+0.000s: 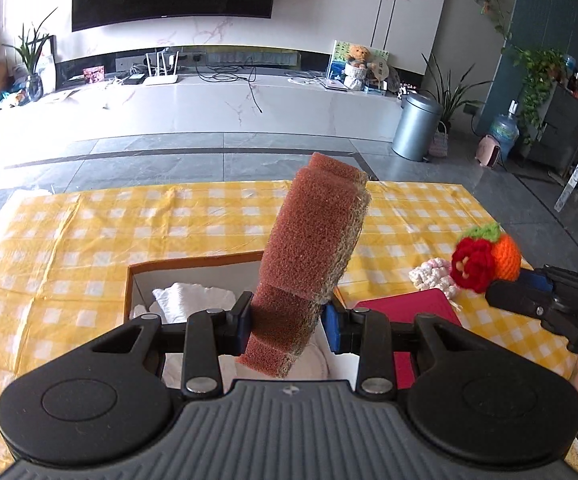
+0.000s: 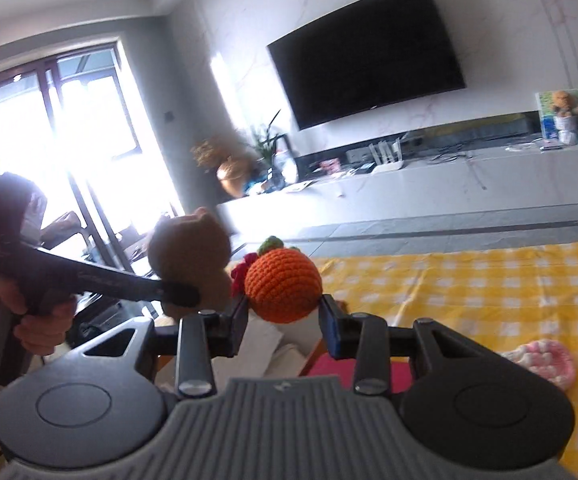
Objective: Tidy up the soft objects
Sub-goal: 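Carry the sponge with the left gripper while the right gripper carries the carrot to the box, then open the right gripper to drop the crocheted carrot into the white box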
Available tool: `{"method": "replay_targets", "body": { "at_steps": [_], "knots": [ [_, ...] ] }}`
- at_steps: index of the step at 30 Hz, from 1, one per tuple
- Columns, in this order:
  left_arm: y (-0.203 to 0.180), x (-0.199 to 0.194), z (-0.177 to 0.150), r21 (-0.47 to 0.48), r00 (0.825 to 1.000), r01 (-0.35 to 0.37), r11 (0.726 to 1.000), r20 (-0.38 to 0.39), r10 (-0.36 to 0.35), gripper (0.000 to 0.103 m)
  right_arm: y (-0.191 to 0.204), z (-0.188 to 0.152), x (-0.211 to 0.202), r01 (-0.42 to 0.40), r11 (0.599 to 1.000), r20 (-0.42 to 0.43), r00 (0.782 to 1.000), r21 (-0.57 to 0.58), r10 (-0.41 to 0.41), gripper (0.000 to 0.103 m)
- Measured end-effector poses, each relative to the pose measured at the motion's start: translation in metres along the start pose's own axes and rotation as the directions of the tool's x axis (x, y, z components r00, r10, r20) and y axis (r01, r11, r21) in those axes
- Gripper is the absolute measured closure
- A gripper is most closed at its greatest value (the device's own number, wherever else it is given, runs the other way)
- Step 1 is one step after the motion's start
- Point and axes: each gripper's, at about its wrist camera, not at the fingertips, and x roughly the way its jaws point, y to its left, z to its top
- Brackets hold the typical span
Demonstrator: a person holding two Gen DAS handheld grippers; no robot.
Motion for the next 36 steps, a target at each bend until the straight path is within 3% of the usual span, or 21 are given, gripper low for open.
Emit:
{"method": "replay_targets", "body": {
  "at_steps": [4,6,8,10,12,14,16,19,22,26,28,31,36],
  "knots": [
    [0.027,0.003,-0.015,-0.053,1.000,0.007,0.999,-0.007,-0.007,0.063,0.025,0.000,0.032,-0.117,0.993,-0.145,0.983,-0.015,0.114,0.065],
    [0.036,0.004,-0.021,-0.046,1.000,-0.002,0.999,-0.003,0.001,0.063,0.045,-0.006,0.053,-0.189,0.981,-0.255,0.951,-0.033,0.174,0.065],
    [0.046,0.002,-0.030,-0.049,1.000,0.000,0.999,0.002,0.001,0.063,0.065,-0.015,0.078,-0.207,0.975,-0.384,0.909,-0.075,0.163,0.065],
    [0.052,0.004,-0.035,-0.045,0.999,0.029,0.999,0.015,-0.029,0.063,0.081,-0.028,0.109,-0.211,0.969,-0.534,0.838,-0.130,0.111,0.065],
    [0.056,0.009,-0.039,-0.028,0.998,0.058,0.998,0.012,-0.058,0.063,0.088,-0.043,0.134,-0.210,0.969,-0.654,0.753,-0.132,0.074,0.065],
    [0.059,0.013,-0.042,-0.030,0.998,0.067,0.997,0.007,-0.067,0.063,0.092,-0.056,0.156,-0.203,0.972,-0.739,0.672,-0.117,0.052,0.065],
    [0.062,0.013,-0.043,-0.030,0.997,0.078,0.997,0.006,-0.078,0.063,0.098,-0.067,0.171,-0.186,0.972,-0.795,0.607,-0.145,-0.002,0.065],
    [0.064,0.013,-0.045,-0.039,0.996,0.095,0.995,0.004,-0.095,0.063,0.109,-0.075,0.189,-0.199,0.964,-0.839,0.543,-0.179,-0.044,0.065],
    [0.064,0.012,-0.048,-0.036,0.995,0.102,0.994,-0.003,-0.102,0.063,0.119,-0.085,0.197,-0.204,0.958,-0.860,0.504,-0.204,-0.076,0.065],
    [0.068,0.008,-0.046,-0.050,0.995,0.105,0.993,0.006,-0.104,0.063,0.123,-0.085,0.199,-0.163,0.963,-0.859,0.500,-0.213,-0.106,0.064],
    [0.069,0.005,-0.045,-0.057,0.994,0.107,0.993,0.016,-0.106,0.063,0.121,-0.080,0.194,-0.156,0.967,-0.847,0.524,-0.200,-0.091,0.063],
    [0.071,0.002,-0.044,-0.065,0.994,0.112,0.992,0.027,-0.110,0.063,0.120,-0.066,0.179,-0.145,0.973,-0.805,0.590,-0.177,-0.059,0.049],
    [0.070,0.004,-0.044,-0.071,0.994,0.105,0.992,0.021,-0.104,0.063,0.115,-0.036,0.150,-0.121,0.983,-0.688,0.726,-0.138,-0.007,0.047]
  ]
}}
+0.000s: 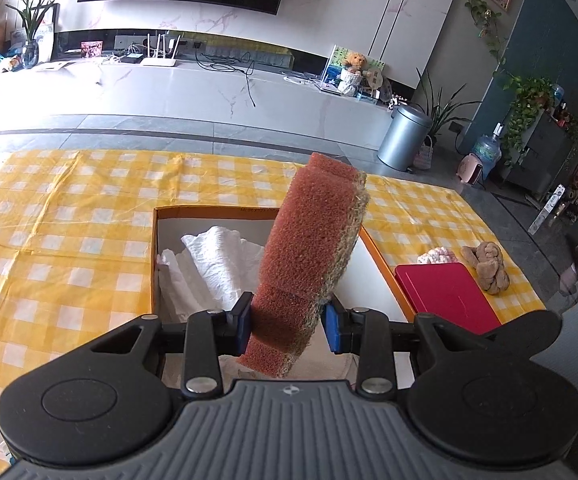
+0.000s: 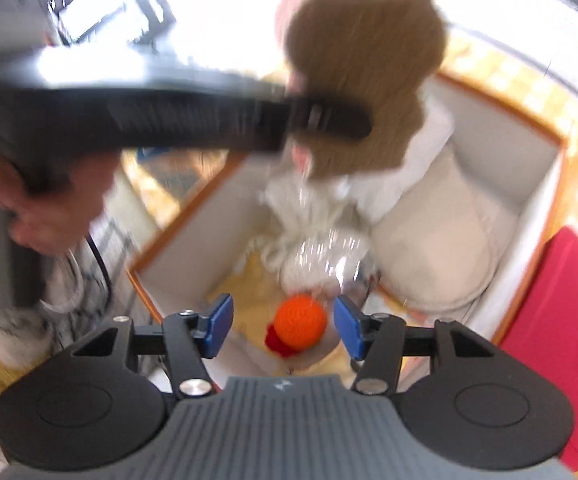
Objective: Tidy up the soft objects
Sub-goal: 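Open the right gripper to drop the crocheted carrot into the white box, then lower the sponge into the white box and open the left gripper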
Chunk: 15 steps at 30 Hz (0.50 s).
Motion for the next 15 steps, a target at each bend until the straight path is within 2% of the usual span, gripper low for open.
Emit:
{"method": "replay_targets", "body": {
  "at_steps": [3,6,9,12,15],
  "knots": [
    [-0.001,0.001,0.000,-0.002,1.000,0.000,1.000,0.000,0.000,0.063,-0.009,0.000,-0.024,0.006,0.999,0.125,0.992,0.038,-0.010,0.045],
    [0.000,0.002,0.000,-0.005,1.000,-0.002,1.000,0.000,0.002,0.063,-0.025,-0.002,-0.046,0.042,0.992,0.229,0.971,0.118,-0.068,0.045],
    [-0.001,0.006,-0.001,-0.011,1.000,-0.003,1.000,-0.008,0.003,0.063,-0.042,-0.001,-0.070,0.062,0.974,0.355,0.925,0.220,-0.139,0.045],
    [-0.003,0.010,-0.003,0.002,1.000,-0.012,1.000,-0.018,0.012,0.063,-0.058,-0.003,-0.085,0.027,0.956,0.460,0.872,0.293,-0.166,0.044],
    [-0.004,0.014,-0.004,0.002,1.000,-0.009,1.000,-0.023,0.009,0.063,-0.072,-0.007,-0.097,0.021,0.939,0.529,0.822,0.343,-0.211,0.043]
  ]
}}
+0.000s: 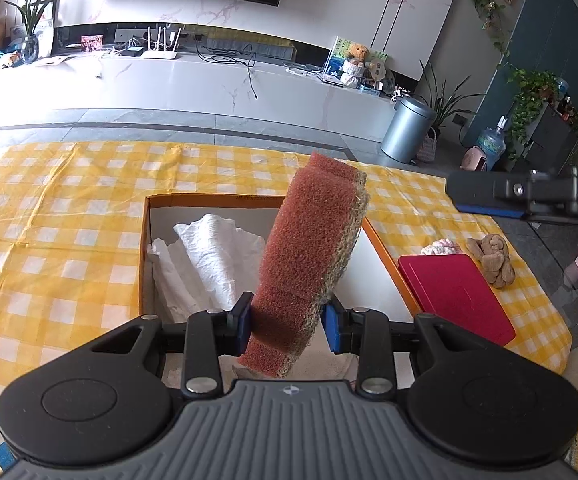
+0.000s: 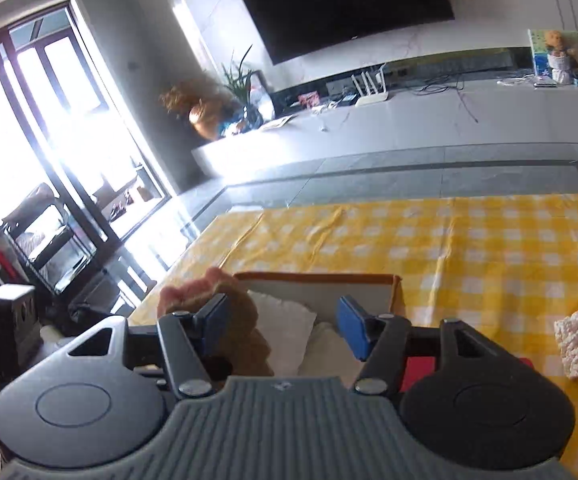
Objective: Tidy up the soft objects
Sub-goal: 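Lower the sponge into the white box and open the left gripper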
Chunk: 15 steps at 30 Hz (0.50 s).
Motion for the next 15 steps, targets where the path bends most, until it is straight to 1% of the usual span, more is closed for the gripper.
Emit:
{"method": "replay_targets", "body": {
  "at_steps": [3,4,6,8,10,11,13,15],
  "knots": [
    [-0.002,0.004,0.000,-0.002,1.000,0.016,1.000,-0.008,-0.017,0.063,-0.016,0.003,-0.003,0.048,0.998,0.060,0.997,0.051,-0.051,0.042],
    [-0.003,0.006,-0.001,-0.003,1.000,0.022,1.000,-0.011,-0.022,0.063,-0.021,0.003,-0.003,0.052,0.996,0.072,0.996,0.076,-0.057,0.042],
    [-0.005,0.010,-0.003,0.000,0.999,0.030,1.000,-0.022,-0.030,0.063,-0.032,-0.002,-0.003,0.028,0.992,0.090,0.995,0.120,-0.039,0.042],
    [-0.007,0.012,-0.005,0.006,0.999,0.028,1.000,-0.027,-0.028,0.063,-0.042,-0.009,0.000,-0.002,0.990,0.087,0.996,0.143,-0.011,0.042],
    [-0.008,0.015,-0.005,-0.003,0.999,0.031,1.000,-0.042,-0.031,0.063,-0.045,-0.018,0.004,0.019,0.992,0.063,0.998,0.127,-0.028,0.042],
    [-0.008,0.016,-0.004,-0.015,0.998,0.034,0.999,-0.057,-0.035,0.063,-0.048,-0.022,0.002,0.042,0.994,0.049,0.998,0.096,-0.047,0.042],
    [-0.009,0.019,0.001,-0.033,0.995,0.051,0.998,-0.078,-0.053,0.063,-0.051,-0.026,-0.001,0.068,0.997,0.049,0.996,0.040,-0.070,0.042],
    [-0.011,0.028,0.010,-0.046,0.991,0.071,0.996,-0.110,-0.075,0.063,-0.064,-0.024,-0.008,0.071,0.995,0.069,0.995,0.063,-0.075,0.042]
  ]
}}
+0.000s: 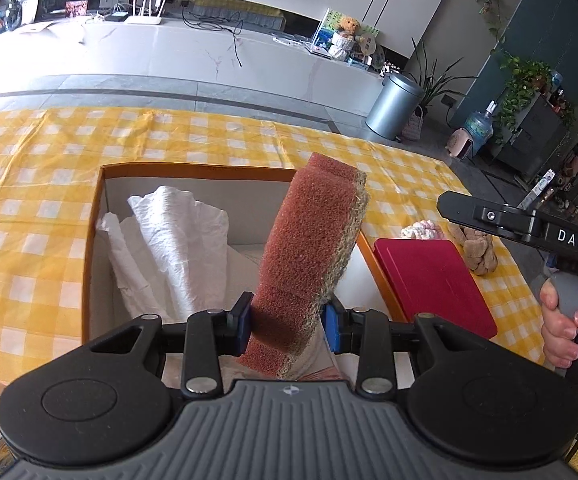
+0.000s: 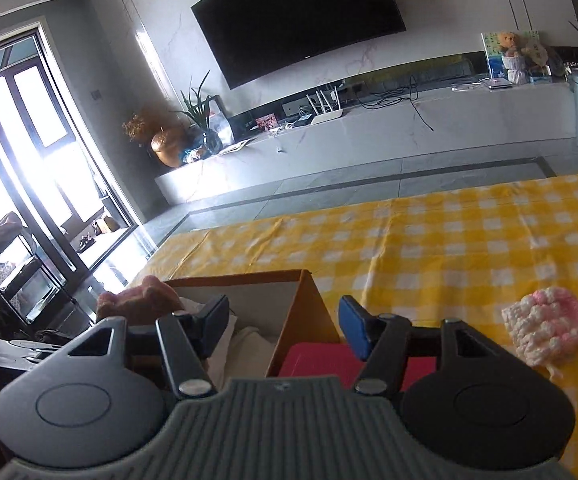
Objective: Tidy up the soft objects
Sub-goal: 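Lower the sponge into the white box and open the left gripper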
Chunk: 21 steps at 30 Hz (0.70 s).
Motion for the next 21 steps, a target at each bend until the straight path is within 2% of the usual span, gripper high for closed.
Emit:
{"method": "replay_targets", "body": {
  "at_steps": [2,5,9,11,14,16,19,21],
  "knots": [
    [-0.001,0.017,0.012,-0.026,0.997,0.026,0.999,-0.075,-0.028,0.063,-0.010,0.004,-0.006,-0.017,0.999,0.028,0.999,0.037,0.016,0.042],
    [-0.006,0.047,0.027,-0.043,0.981,0.055,0.998,-0.184,-0.062,0.063,-0.024,0.005,-0.018,-0.023,0.998,0.059,0.998,0.061,0.020,0.042],
    [-0.004,0.084,0.044,-0.066,0.968,-0.006,0.998,-0.252,-0.011,0.063,-0.035,0.000,-0.023,-0.007,0.997,0.064,0.998,0.073,0.002,0.042],
    [0.001,0.098,0.047,-0.101,0.959,-0.019,0.995,-0.284,-0.010,0.063,-0.038,-0.001,-0.024,-0.008,0.996,0.070,0.998,0.085,0.002,0.042],
    [0.014,0.112,0.048,-0.213,0.941,0.021,0.977,-0.325,-0.091,0.066,-0.042,0.000,-0.025,-0.018,0.995,0.079,0.997,0.099,0.010,0.042],
    [0.019,0.119,0.045,-0.245,0.933,0.011,0.969,-0.346,-0.098,0.066,-0.044,0.001,-0.024,-0.027,0.995,0.081,0.997,0.098,0.019,0.042],
    [0.030,0.124,0.038,-0.316,0.906,0.033,0.948,-0.391,-0.161,0.066,-0.045,0.002,-0.022,-0.032,0.995,0.076,0.997,0.095,0.025,0.042],
    [0.035,0.128,0.040,-0.328,0.884,0.060,0.943,-0.422,-0.203,0.066,-0.044,0.002,-0.020,-0.033,0.996,0.072,0.997,0.088,0.027,0.042]
  ]
}}
